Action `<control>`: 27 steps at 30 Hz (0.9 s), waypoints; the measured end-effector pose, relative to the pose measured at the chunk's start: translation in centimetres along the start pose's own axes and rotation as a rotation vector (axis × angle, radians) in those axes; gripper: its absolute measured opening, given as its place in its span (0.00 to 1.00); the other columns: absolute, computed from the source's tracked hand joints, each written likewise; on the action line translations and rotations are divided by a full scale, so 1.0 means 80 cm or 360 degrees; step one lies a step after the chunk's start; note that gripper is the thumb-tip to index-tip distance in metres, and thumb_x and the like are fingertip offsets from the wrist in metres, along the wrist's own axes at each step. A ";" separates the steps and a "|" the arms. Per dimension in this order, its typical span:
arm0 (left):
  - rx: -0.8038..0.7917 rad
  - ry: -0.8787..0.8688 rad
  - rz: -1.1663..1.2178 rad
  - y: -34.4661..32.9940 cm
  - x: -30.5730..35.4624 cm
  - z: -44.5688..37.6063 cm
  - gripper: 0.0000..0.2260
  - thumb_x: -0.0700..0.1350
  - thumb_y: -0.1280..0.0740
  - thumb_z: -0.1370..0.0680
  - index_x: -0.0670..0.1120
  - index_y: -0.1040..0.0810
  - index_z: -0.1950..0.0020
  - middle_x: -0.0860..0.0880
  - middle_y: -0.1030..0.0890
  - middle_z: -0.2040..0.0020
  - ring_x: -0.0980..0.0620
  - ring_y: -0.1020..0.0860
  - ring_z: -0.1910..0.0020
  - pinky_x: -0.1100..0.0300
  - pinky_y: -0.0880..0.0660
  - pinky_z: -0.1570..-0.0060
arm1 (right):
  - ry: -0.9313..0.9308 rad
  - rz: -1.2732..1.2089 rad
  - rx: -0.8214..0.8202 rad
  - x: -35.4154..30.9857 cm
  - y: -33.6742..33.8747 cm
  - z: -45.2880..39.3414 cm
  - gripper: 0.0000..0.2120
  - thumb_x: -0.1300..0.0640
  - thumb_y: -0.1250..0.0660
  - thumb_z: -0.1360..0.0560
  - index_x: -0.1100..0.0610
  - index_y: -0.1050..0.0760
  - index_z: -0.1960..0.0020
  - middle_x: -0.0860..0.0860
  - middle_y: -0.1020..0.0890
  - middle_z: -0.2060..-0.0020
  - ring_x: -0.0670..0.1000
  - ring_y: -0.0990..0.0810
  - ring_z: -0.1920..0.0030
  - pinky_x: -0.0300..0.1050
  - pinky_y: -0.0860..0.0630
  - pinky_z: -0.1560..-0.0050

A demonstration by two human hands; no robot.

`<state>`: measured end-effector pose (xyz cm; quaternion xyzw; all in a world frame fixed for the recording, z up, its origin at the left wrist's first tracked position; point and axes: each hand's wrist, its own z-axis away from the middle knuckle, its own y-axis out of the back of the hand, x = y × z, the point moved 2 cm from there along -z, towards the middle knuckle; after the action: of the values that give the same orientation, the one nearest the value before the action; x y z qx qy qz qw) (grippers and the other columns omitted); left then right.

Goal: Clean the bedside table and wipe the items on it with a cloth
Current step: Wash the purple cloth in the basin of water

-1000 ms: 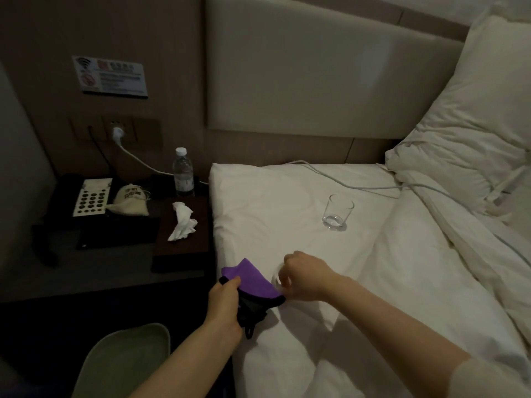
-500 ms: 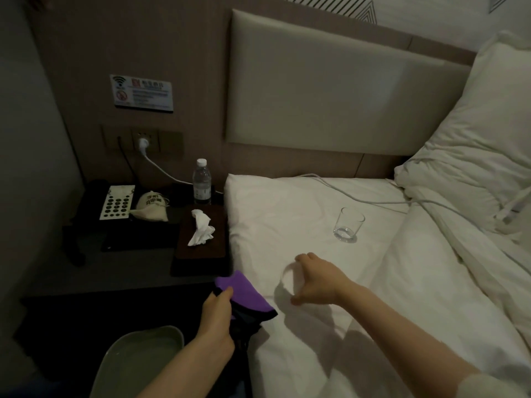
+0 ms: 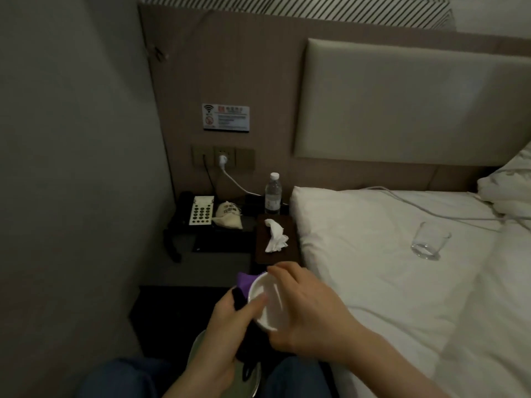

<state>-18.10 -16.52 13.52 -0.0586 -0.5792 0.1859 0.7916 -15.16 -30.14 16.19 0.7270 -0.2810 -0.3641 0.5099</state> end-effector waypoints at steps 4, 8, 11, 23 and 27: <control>0.0033 -0.0013 -0.0048 0.050 0.009 0.017 0.09 0.35 0.33 0.24 0.42 0.20 0.45 0.42 0.15 0.55 0.45 0.16 0.56 0.52 0.20 0.56 | -0.0015 -0.0294 0.0161 -0.042 -0.021 -0.003 0.48 0.31 0.33 0.37 0.45 0.50 0.24 0.38 0.43 0.28 0.41 0.37 0.30 0.36 0.32 0.35; -0.0001 0.0064 0.0202 0.083 0.018 0.028 0.10 0.39 0.31 0.25 0.39 0.20 0.45 0.39 0.16 0.53 0.42 0.16 0.54 0.53 0.18 0.62 | -0.0151 -0.0772 0.0260 -0.067 -0.035 -0.004 0.47 0.32 0.28 0.41 0.39 0.45 0.28 0.31 0.34 0.34 0.34 0.34 0.35 0.34 0.30 0.36; -0.0048 0.0072 0.0286 0.096 0.021 0.032 0.12 0.41 0.31 0.25 0.39 0.20 0.43 0.39 0.16 0.51 0.42 0.16 0.53 0.54 0.18 0.60 | -0.0204 -0.1087 0.0262 -0.084 -0.044 -0.003 0.44 0.38 0.23 0.41 0.37 0.40 0.31 0.31 0.30 0.37 0.35 0.30 0.36 0.35 0.28 0.38; 0.0067 -0.0416 0.0156 0.109 0.055 0.031 0.17 0.67 0.42 0.28 0.62 0.17 0.53 0.58 0.15 0.55 0.60 0.17 0.56 0.60 0.24 0.59 | -0.0333 -0.1342 0.0517 -0.102 -0.036 0.014 0.49 0.53 0.17 0.43 0.43 0.40 0.30 0.33 0.24 0.43 0.34 0.26 0.41 0.25 0.31 0.44; -0.0227 -0.0711 -0.0843 0.076 0.052 0.028 0.12 0.56 0.36 0.23 0.63 0.22 0.40 0.61 0.19 0.43 0.68 0.23 0.47 0.74 0.28 0.50 | -0.0197 -0.1296 0.0474 -0.107 -0.029 0.011 0.45 0.64 0.18 0.40 0.48 0.38 0.31 0.30 0.26 0.42 0.32 0.26 0.40 0.24 0.31 0.45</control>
<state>-20.51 -9.69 16.14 0.0805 -0.7447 -0.0587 0.6599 -20.73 -23.18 15.88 0.8209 -0.0510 -0.5337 0.1967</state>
